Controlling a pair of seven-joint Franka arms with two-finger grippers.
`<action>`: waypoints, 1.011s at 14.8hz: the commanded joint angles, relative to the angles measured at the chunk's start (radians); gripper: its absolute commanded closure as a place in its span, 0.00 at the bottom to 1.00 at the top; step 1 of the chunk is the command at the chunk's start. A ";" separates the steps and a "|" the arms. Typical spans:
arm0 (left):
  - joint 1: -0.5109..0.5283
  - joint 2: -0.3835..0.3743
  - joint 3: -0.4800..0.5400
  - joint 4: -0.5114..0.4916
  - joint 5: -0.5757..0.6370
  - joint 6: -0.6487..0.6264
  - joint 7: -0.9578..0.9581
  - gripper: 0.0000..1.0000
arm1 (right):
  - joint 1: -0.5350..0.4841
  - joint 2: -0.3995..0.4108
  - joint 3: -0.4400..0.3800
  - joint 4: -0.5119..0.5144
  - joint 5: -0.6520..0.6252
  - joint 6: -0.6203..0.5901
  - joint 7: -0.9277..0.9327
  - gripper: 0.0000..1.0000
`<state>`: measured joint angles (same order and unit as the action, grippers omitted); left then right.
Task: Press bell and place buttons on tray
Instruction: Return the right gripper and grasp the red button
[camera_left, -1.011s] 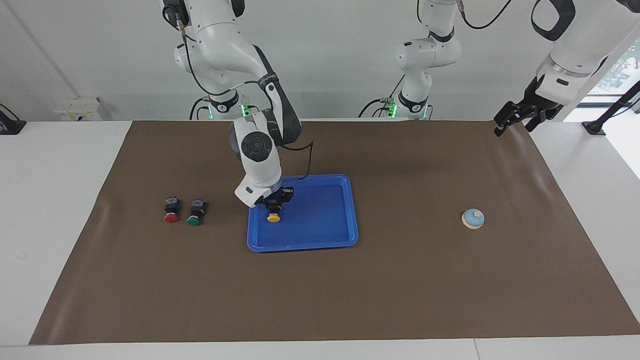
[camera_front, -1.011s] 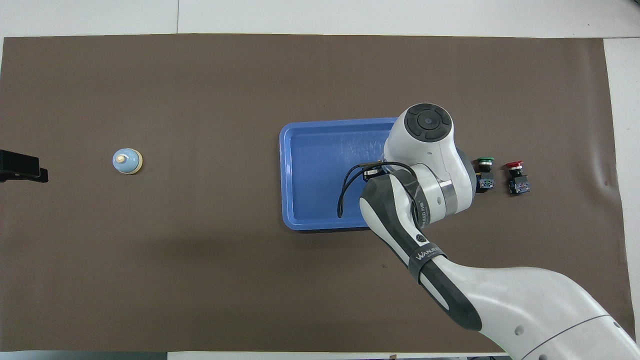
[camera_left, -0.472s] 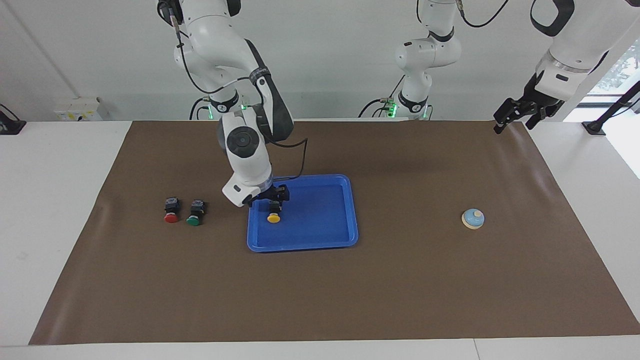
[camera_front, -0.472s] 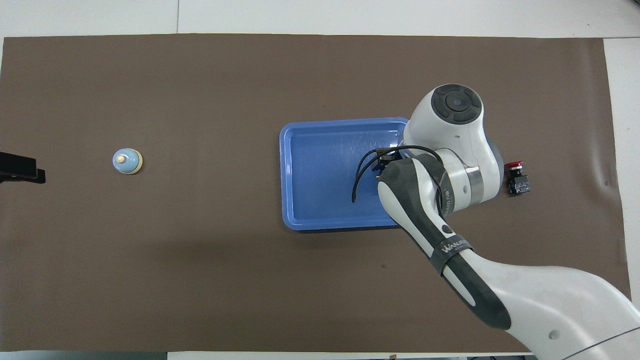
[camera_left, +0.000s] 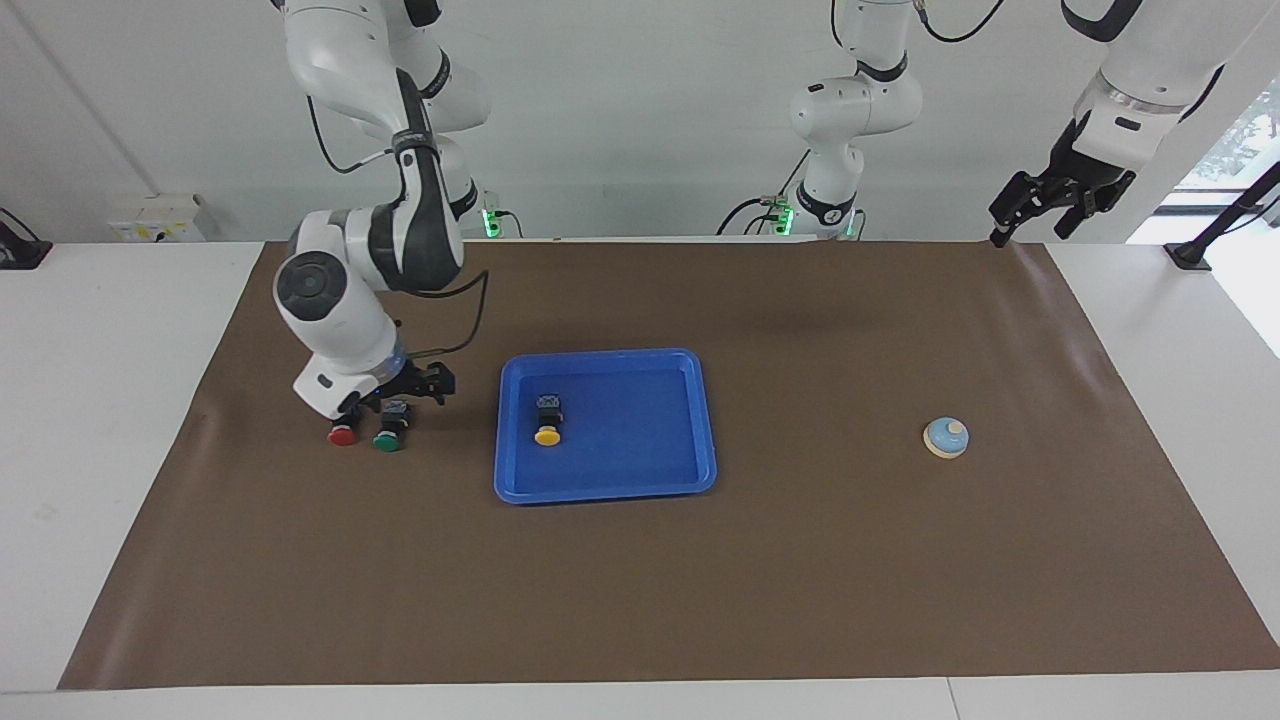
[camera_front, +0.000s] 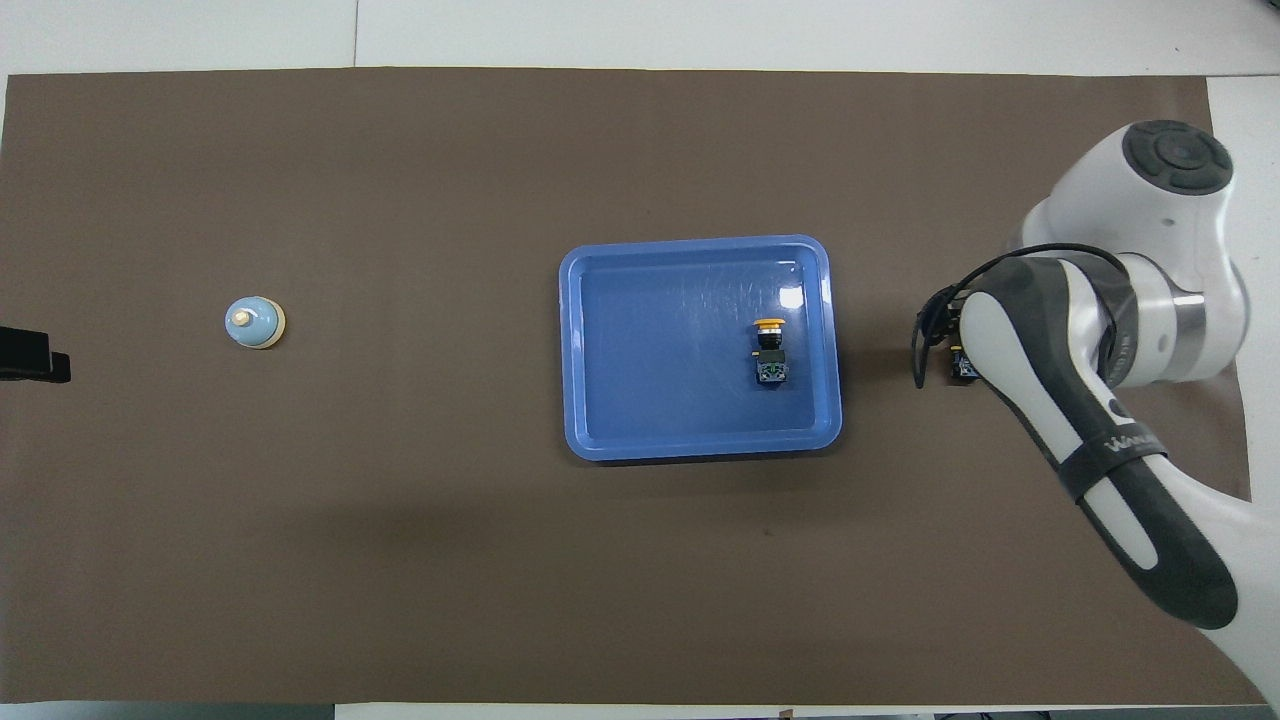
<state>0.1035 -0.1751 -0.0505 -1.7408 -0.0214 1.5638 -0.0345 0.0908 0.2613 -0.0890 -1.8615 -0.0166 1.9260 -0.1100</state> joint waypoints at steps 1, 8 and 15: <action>-0.005 -0.017 0.000 -0.016 -0.003 0.001 0.010 0.00 | -0.087 -0.045 0.014 -0.079 -0.034 0.002 -0.040 0.00; -0.005 0.012 0.000 0.036 -0.003 -0.041 0.008 0.00 | -0.181 -0.073 0.014 -0.263 -0.034 0.263 -0.045 0.00; -0.008 0.032 0.001 0.055 -0.003 -0.056 0.008 0.00 | -0.204 -0.044 0.014 -0.268 -0.034 0.309 -0.080 0.16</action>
<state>0.1000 -0.1424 -0.0536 -1.7121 -0.0214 1.5347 -0.0337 -0.0895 0.2231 -0.0892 -2.1033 -0.0301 2.1922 -0.1668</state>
